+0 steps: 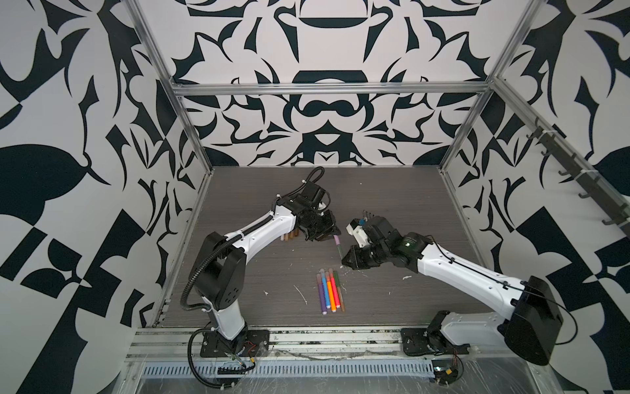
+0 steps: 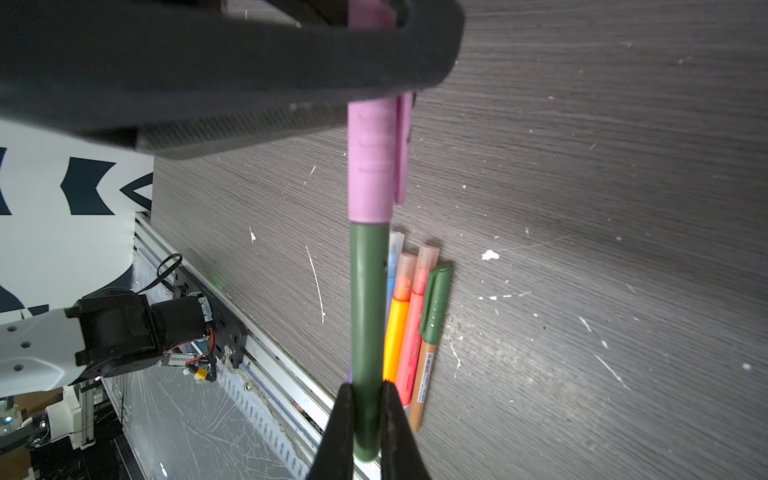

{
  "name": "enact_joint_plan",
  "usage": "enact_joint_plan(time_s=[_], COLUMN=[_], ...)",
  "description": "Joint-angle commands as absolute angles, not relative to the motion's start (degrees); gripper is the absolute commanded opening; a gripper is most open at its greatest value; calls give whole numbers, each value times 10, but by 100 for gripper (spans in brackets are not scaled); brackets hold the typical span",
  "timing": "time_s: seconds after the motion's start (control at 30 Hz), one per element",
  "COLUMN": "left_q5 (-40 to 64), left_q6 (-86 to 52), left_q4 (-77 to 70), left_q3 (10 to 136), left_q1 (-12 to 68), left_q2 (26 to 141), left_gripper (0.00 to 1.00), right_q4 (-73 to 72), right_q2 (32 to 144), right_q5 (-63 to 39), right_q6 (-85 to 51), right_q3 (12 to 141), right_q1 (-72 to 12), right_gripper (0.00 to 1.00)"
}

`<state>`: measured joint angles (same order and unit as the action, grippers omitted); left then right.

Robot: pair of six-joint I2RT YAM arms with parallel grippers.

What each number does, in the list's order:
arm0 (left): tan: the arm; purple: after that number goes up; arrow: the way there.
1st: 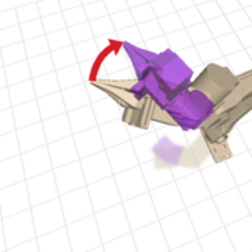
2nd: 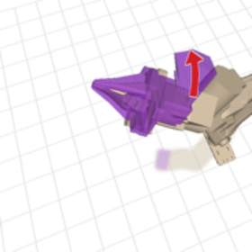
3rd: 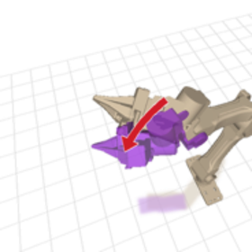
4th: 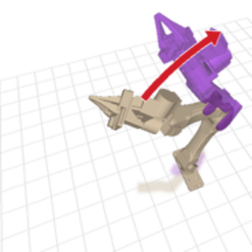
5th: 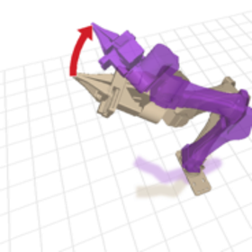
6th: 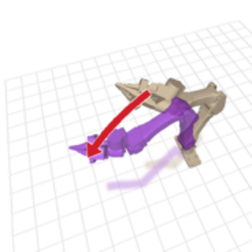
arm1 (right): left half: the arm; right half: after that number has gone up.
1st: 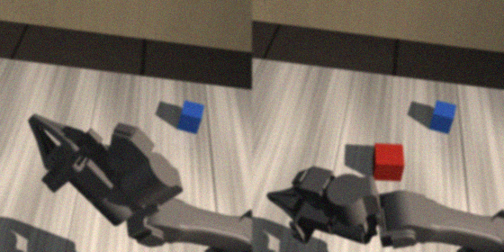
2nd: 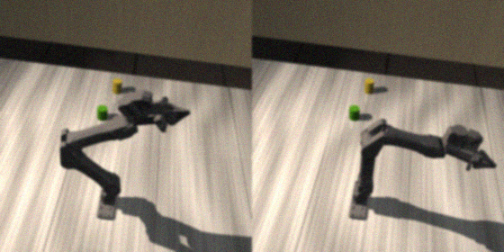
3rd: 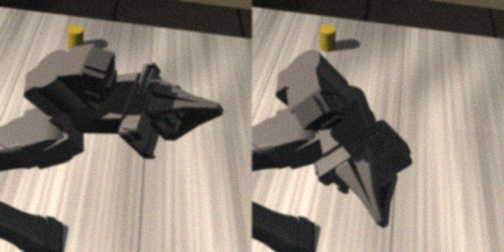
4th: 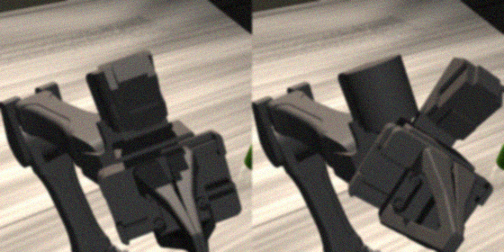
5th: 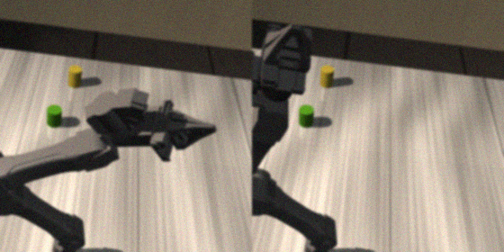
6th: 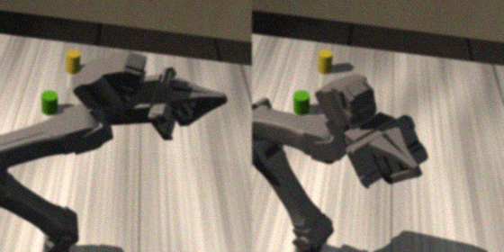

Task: Remove pen caps from pens
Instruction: Open the pen cap on the pen.

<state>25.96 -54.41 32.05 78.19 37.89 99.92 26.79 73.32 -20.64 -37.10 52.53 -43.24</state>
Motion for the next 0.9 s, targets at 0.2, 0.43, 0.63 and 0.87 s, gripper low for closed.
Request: enact_joint_plan(time_s=[0.2,0.43,0.63,0.87], left_q5=[265,272,269,272], left_q6=[-544,-542,-550,-561], left_q4=[328,320,310,305], left_q3=[799,799,803,809], left_q1=[386,390,394,396], left_q2=[1010,1006,994,991], left_gripper=[23,0,0,0], right_q4=[271,275,234,232], right_q2=[723,722,701,716], right_q5=[-195,-194,-185,-181], right_q6=[-369,-366,-379,-383], right_q3=[552,554,535,541], right_q1=[-424,-422,-422,-421], right_gripper=[0,0,26,26])
